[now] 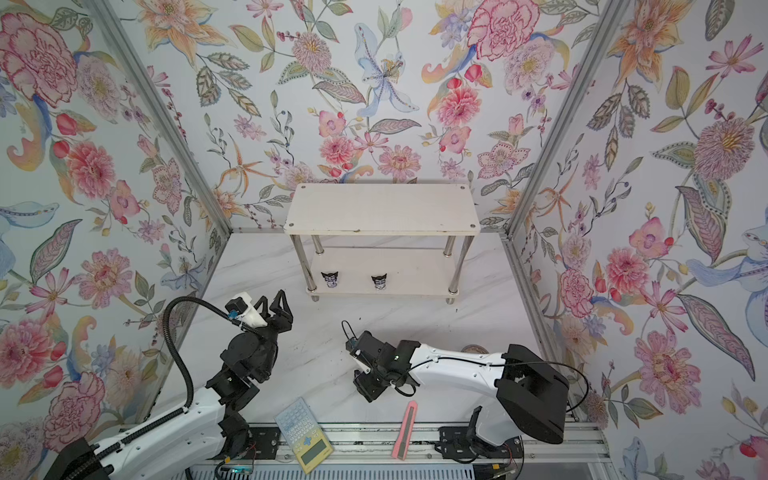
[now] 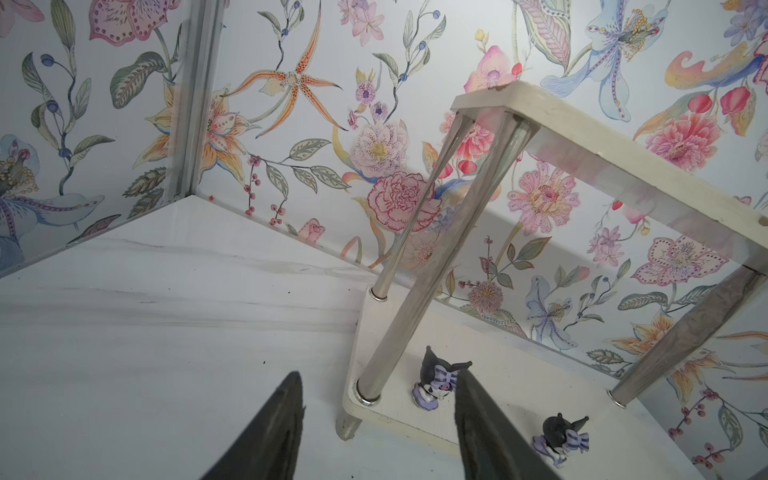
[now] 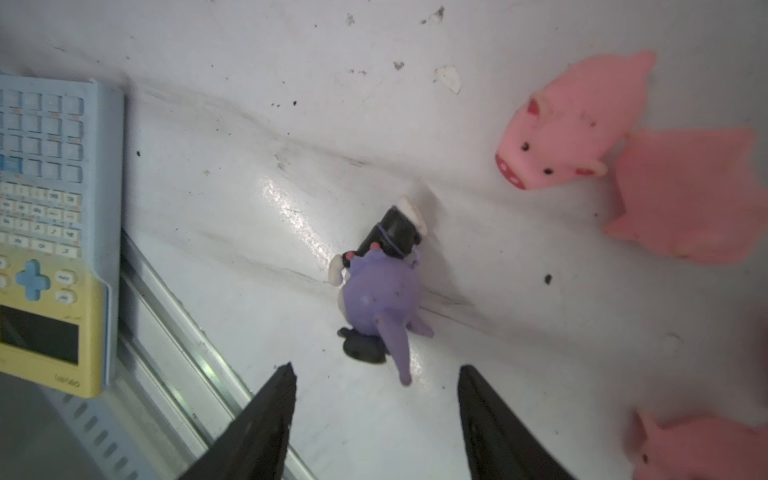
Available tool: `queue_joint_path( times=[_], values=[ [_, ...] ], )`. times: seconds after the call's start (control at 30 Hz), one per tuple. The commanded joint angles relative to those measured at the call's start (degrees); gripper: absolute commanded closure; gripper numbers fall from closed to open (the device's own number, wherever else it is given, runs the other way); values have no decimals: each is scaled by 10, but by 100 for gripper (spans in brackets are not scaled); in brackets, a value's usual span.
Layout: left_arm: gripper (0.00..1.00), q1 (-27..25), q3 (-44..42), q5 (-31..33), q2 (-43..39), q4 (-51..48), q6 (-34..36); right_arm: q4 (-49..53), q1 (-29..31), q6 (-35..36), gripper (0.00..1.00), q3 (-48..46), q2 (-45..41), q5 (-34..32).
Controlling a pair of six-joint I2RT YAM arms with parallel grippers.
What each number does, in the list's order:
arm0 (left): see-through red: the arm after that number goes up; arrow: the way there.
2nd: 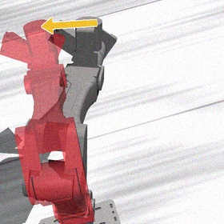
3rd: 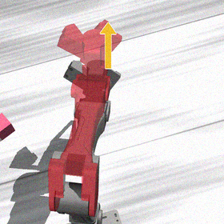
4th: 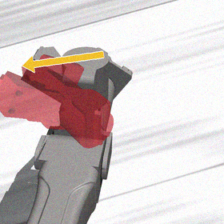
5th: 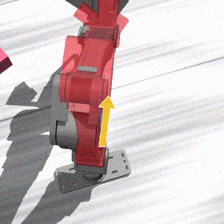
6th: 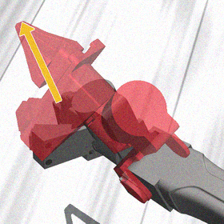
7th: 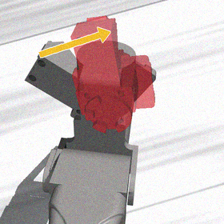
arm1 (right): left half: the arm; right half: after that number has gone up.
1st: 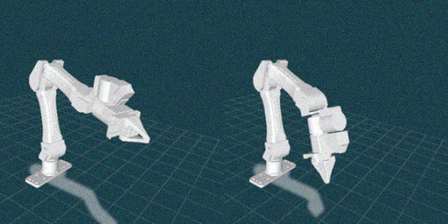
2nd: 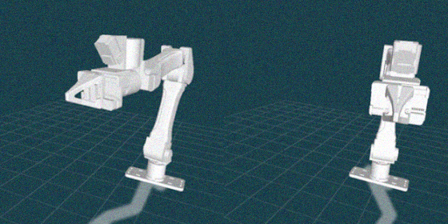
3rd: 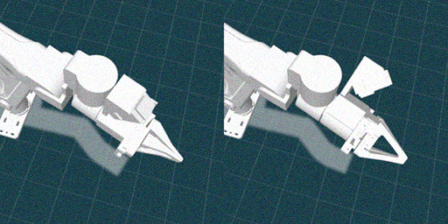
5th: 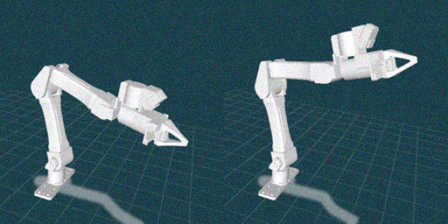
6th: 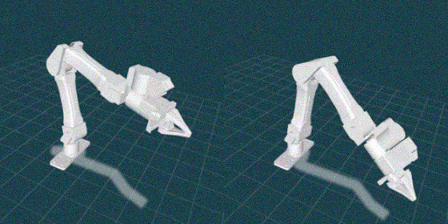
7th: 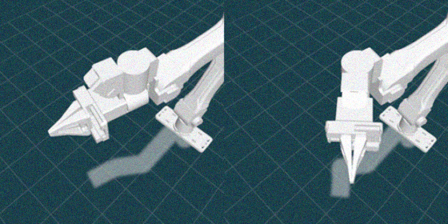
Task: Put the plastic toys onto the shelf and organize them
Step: 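Close the right gripper on the purple figure's black hat, then lift the purple figure and carry it under the shelf's upper tier with the right gripper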
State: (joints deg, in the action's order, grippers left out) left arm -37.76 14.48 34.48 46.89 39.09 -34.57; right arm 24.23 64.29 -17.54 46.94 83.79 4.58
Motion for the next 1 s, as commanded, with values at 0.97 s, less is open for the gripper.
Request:
queue_joint_path(
  times=[0.97],
  values=[
    [40,15,-18,-17,19,27,-12,35,8,22,76,56,70,-39]
  ],
)
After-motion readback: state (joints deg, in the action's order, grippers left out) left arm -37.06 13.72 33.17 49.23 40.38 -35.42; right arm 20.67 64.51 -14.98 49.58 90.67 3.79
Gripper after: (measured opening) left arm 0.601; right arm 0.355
